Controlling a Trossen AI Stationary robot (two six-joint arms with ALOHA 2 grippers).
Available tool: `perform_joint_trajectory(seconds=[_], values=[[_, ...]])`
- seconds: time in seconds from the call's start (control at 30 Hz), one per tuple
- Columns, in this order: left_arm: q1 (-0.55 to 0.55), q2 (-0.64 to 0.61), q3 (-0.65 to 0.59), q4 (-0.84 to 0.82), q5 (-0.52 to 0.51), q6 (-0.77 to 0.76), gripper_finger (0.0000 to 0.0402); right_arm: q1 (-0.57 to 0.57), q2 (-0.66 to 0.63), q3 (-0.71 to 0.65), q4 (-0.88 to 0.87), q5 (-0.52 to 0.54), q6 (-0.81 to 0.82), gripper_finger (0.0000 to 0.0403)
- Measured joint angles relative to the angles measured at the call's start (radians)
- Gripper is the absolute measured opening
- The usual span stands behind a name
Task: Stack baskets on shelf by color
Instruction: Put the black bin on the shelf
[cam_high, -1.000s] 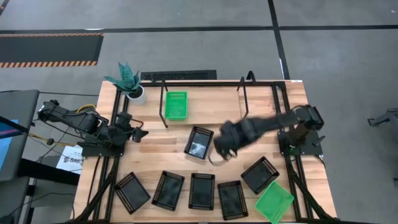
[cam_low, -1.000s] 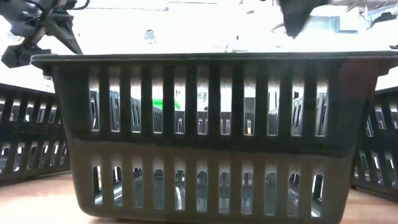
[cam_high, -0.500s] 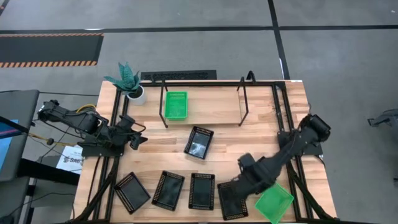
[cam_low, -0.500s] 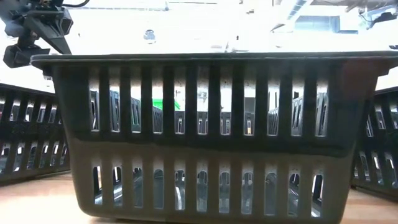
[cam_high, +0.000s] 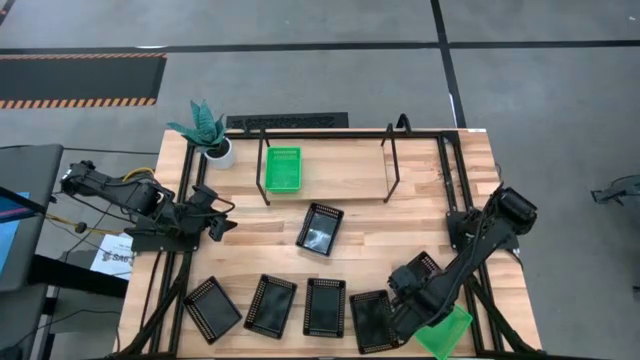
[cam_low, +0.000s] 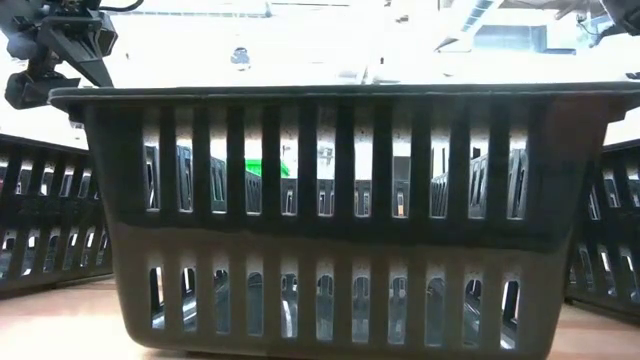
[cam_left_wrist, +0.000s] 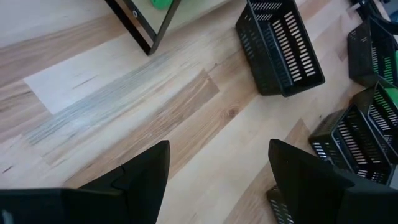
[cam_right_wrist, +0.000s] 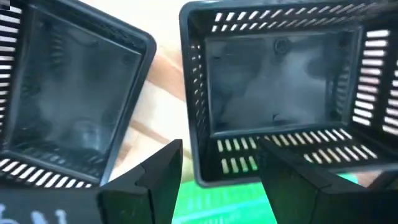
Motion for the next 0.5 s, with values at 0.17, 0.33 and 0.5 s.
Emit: perform_joint_trajectory(seconds=[0.17,0.33,0.5], values=[[0.0,0.0,0.0,0.0,-0.01,-0.017,0.0261,-0.001,0.0,-0.057,0.103,-0.004,-0.009,0.0227],[0.0,0.0,0.0,0.0,-0.026,-0.03,0.0261,-0.011,0.0,-0.107,0.152,-0.01,-0.027,0.0225],[0.0,0.0,0.0,0.0,-0.036,-0.049,0.0261,-0.017,0.0,-0.119,0.145,-0.036,-0.059,0.018]])
